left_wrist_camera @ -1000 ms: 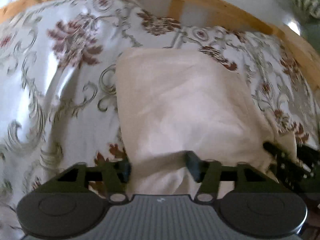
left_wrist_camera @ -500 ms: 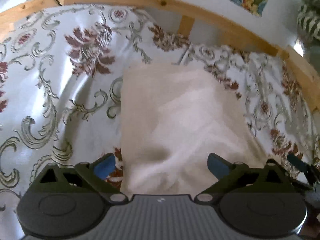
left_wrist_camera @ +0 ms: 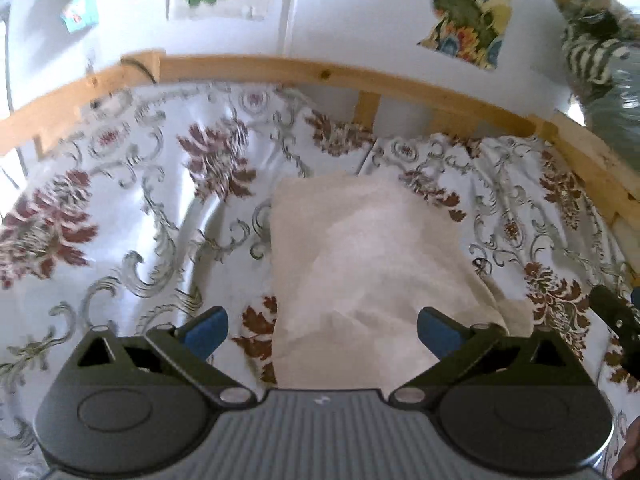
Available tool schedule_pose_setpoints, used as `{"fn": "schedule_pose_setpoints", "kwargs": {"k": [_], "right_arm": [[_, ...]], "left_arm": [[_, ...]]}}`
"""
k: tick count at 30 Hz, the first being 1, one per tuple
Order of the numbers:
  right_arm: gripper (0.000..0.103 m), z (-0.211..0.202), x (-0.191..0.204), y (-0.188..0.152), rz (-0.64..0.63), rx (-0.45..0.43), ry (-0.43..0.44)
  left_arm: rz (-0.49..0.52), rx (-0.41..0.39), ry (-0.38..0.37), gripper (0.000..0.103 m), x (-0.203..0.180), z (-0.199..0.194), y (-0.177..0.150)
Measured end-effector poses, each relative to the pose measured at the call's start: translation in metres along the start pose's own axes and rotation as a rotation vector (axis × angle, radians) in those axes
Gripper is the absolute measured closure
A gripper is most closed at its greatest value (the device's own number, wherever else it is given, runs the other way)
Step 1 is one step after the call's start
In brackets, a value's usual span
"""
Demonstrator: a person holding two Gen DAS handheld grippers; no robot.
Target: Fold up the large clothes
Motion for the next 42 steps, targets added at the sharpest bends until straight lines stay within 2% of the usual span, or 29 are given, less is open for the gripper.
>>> {"fn": "schedule_pose_setpoints", "kwargs": {"k": [4,8,12,16,19,21,25,27,33,42], "right_arm": [[0.001,-0.034,0.014,0.0,-0.043,-0.048,0.007],[0.001,-0.07,0.02,-0.004,-0.002,-0.074,0.019],[0.001,-0.107,0.028,-0.015,0.02,-0.072,0.048],[0.001,-0.139,0.038,-0.029,-0.017,-0.055,0.055],[0.001,-0.163,0.037,-0.037,-0.016,-0.03,0.022],[0.001,-0.181,0.032,-0.043,0.009,-0.017,-0.01],[0.001,-0.213,0.03,-0.044,0.021,-0.095,-0.011],[0.001,-0.212,0.032,-0.045,-0.001,-0.095,-0.032],[0.001,-0.19,0.037,-0.058,-0.054,0.0,-0.068],[0.001,-0.182,0.024,-0.063,0.0,0.045,-0.109]], "left_arm": [[0.011,-0.088,0.046,0.001,-0.005,-0.044,-0.011],[0.0,-0.156,0.089,0.001,-0.003,-0.086,-0.03],[-0.05,-0.135,0.137,0.001,-0.003,-0.12,-0.061],[0.029,-0.114,0.131,0.001,-0.014,-0.139,-0.085],[0.072,-0.149,0.151,0.001,-0.02,-0.152,-0.094],[0.055,-0.167,0.15,0.001,-0.019,-0.158,-0.097],[0.027,-0.181,0.101,0.001,-0.019,-0.164,-0.099],[0.059,-0.163,0.112,0.001,-0.023,-0.162,-0.102],[0.093,-0.105,0.119,0.001,-0.028,-0.152,-0.109],[0.095,-0.092,0.126,0.001,-0.028,-0.15,-0.11]]}}
Point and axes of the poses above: each gripper's, at about its wrist camera, not at the fingertips, and z roughly the way its jaws point, x to its left, y to its top, the point moved 9 cm from there along z, roughly the way its jaws point, and after that the axes turned 15 degrees about z, right-handed, at the moved point
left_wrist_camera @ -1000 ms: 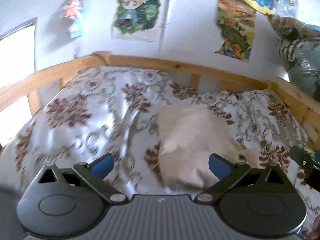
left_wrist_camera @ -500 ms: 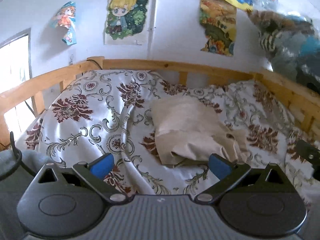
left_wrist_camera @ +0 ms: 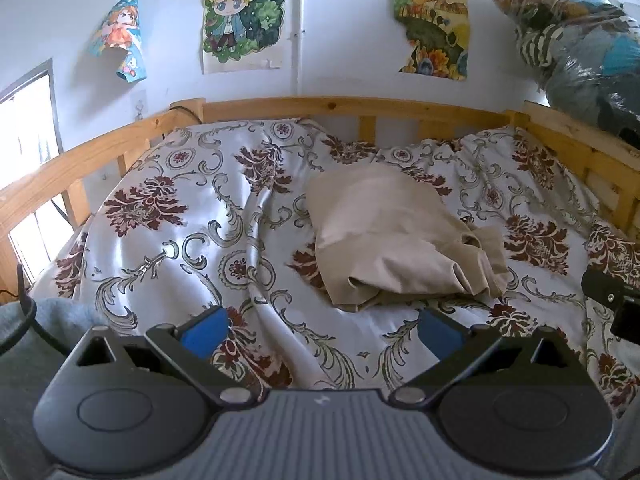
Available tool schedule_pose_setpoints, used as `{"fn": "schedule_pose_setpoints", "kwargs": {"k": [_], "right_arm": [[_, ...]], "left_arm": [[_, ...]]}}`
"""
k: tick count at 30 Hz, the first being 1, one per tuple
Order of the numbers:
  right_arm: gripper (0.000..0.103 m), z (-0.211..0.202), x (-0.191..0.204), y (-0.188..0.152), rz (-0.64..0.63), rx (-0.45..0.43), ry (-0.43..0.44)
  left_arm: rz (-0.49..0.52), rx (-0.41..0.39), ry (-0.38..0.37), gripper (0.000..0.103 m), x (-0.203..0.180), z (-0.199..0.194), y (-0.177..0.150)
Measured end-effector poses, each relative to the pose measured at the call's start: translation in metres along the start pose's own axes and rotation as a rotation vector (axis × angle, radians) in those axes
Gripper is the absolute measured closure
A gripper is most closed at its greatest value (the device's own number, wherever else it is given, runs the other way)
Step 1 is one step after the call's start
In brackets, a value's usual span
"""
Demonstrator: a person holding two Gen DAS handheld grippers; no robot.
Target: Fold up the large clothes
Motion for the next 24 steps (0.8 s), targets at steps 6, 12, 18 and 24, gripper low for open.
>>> {"fn": "schedule_pose_setpoints", "kwargs": {"k": [6,12,18,24], "right_arm": [[0.001,0.0013,-0.0023,0.0001,0.004,0.0,-0.01],[0.001,0.0023,-0.0041,-0.0002,0.0,0.003,-0.011],[0.001,0.0024,-0.0062,0.0007,0.005,0.003,-0.015],[0.001,0.0026,-0.0058,0.0003,0.005,0.004,-0.016]], "left_arm": [[0.0,0.0,0.0,0.001,0.0004,0.0,-0.0004],[0.001,0.004,0.004,0.001,0.0006,0.0003,-0.0006],[0.003,0.005,0.005,0.001,0.0007,0.0004,-0.0008],[0.003,0.005,0.005,0.001,0.0008,0.0002,-0.0007]]}}
Point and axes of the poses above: each gripper's, at about its wrist camera, not at the fingertips, and z roughly the way its jaws point, x to its left, y to its top, the point moved 9 cm from there along z, roughly the way its jaws point, and after that the axes turned 15 degrees about z, right-handed, at the moved point
